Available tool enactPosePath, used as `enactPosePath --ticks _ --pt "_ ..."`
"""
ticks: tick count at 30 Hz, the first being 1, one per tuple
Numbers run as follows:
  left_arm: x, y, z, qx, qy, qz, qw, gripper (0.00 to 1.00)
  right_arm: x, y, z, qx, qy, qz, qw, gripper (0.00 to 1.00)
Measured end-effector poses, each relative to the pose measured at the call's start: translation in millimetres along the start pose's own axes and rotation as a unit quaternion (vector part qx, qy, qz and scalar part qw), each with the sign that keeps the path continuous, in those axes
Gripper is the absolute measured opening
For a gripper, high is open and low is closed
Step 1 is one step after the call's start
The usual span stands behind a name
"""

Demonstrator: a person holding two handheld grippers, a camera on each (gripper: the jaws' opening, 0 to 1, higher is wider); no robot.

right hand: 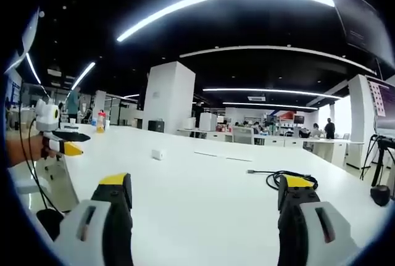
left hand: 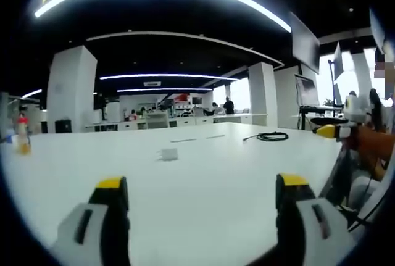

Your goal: Plug the desk Type‑C cable into the charger adapter.

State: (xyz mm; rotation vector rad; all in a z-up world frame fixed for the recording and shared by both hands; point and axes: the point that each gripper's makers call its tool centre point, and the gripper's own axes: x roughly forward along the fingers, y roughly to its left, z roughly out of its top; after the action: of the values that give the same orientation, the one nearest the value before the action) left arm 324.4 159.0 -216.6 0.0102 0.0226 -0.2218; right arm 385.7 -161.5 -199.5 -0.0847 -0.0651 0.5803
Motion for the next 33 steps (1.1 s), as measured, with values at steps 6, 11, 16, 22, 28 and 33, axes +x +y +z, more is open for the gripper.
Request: enactPosePath --ticks 6,11,16,22,28,33 --pt "-0.4 1.8 -0.9 0.001 0.001 0.0 1.0 1.0 0.7 0.7 0.6 -0.002 0.0 0.002 1.0 1.0" --pt "0.4 1.6 -3.6 0.0 0.006 0.001 1.0 1.0 1.0 0.6 -2.5 -0.001 0.004 0.003 1.0 1.0" --pt "0.4 3.2 -5.5 -0.001 0.007 0.001 1.0 1.0 1.3 1.6 -4.7 -0.002 0.008 0.003 1.0 1.0" --pt "0.3 3.6 -6.6 -0.002 0.008 0.001 1.0 0.99 2.0 1.4 -5.8 0.0 0.009 0.004 1.0 1.0" --pt "-0.1 4.3 -9.2 -0.015 0.006 0.0 0.9999 0.99 1.5 0.0 -6.1 -0.002 0.01 0.002 0.9999 1.0" --pt "1.7 3.7 -9.2 -0.016 0.006 0.0 0.9999 0.99 1.6 -0.5 -6.0 -0.002 0.009 0.0 1.0 1.0"
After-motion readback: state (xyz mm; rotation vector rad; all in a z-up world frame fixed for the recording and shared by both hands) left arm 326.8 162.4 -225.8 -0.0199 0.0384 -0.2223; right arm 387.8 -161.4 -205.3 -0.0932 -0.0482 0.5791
